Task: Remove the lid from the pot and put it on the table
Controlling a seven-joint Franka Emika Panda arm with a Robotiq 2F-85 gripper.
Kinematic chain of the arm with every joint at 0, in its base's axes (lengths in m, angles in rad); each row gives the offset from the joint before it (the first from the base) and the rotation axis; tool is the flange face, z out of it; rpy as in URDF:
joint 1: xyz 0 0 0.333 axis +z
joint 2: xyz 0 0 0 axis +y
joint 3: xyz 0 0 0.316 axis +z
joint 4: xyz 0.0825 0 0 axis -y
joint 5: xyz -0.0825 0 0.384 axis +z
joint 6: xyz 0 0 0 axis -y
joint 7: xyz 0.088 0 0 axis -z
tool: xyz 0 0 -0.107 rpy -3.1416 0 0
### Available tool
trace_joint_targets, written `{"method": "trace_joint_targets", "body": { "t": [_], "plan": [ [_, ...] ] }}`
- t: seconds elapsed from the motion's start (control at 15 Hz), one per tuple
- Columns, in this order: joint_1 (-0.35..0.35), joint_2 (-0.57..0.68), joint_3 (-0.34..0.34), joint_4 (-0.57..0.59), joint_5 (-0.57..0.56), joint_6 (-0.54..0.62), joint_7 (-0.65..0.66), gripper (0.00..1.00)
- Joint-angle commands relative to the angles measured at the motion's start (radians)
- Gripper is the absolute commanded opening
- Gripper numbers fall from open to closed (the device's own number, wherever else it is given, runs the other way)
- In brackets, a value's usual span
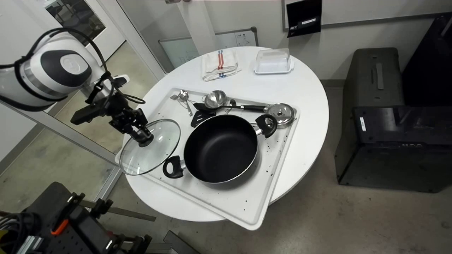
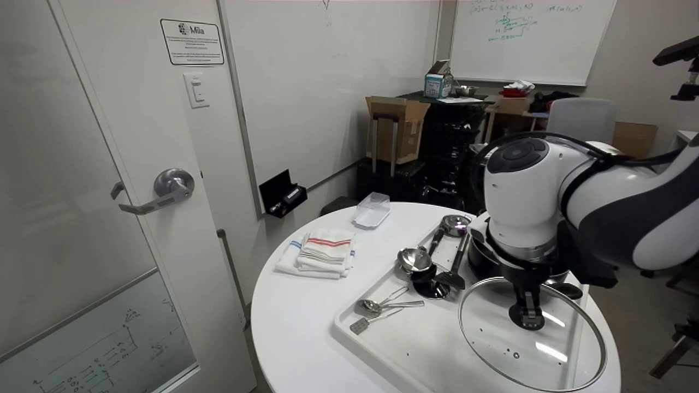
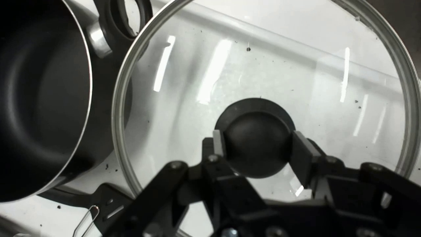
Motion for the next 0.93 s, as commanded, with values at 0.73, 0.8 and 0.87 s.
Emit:
{"method": "trace_joint_targets", "body": {
  "t": [0.73, 0.8, 0.87],
  "plan": [
    [0.034, 0.156, -0.023, 0.137, 0.014, 0.052, -0.009, 0.25],
    [0.032, 0.162, -0.023, 0.139, 0.017, 0.062, -0.012, 0.25],
    [0.031, 0.17, -0.024, 0.141, 0.02, 0.075, -0.014, 0.25]
  ]
}}
